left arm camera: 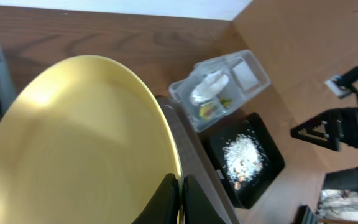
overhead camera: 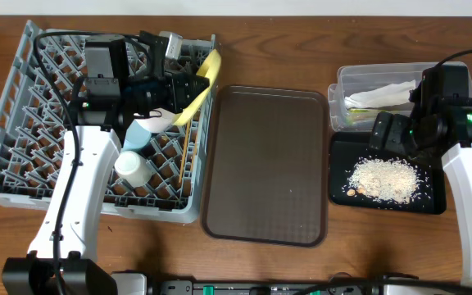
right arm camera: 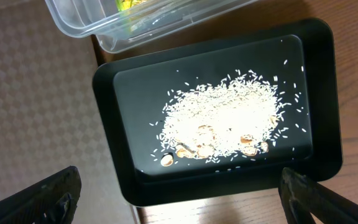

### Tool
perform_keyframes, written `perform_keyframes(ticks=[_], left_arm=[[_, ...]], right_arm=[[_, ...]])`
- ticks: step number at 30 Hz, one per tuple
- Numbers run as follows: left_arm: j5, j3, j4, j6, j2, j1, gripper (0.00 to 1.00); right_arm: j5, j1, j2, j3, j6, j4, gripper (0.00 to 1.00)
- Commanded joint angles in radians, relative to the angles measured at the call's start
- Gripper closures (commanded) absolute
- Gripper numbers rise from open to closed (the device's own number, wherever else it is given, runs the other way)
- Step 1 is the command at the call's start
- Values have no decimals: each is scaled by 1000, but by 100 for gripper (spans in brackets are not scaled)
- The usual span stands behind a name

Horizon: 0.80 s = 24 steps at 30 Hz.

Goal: Sort waste into correct bins and load items into the dishwasher
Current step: 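Stand the yellow plate upright in the rack slots and release it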

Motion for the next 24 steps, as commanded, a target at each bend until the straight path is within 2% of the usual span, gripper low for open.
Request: perform_keyframes(ticks=[1, 16, 24], left_arm=[[-99, -11, 0, -71, 1, 2, 93], [-127, -13, 77, -389, 1, 2, 92], [-128, -22, 76, -414, 2, 2, 93]], right_arm=[[-5, 0, -8, 17, 3, -1, 1], [-5, 0, -8, 17, 3, -2, 1], [-5, 0, -8, 17, 3, -4, 1]])
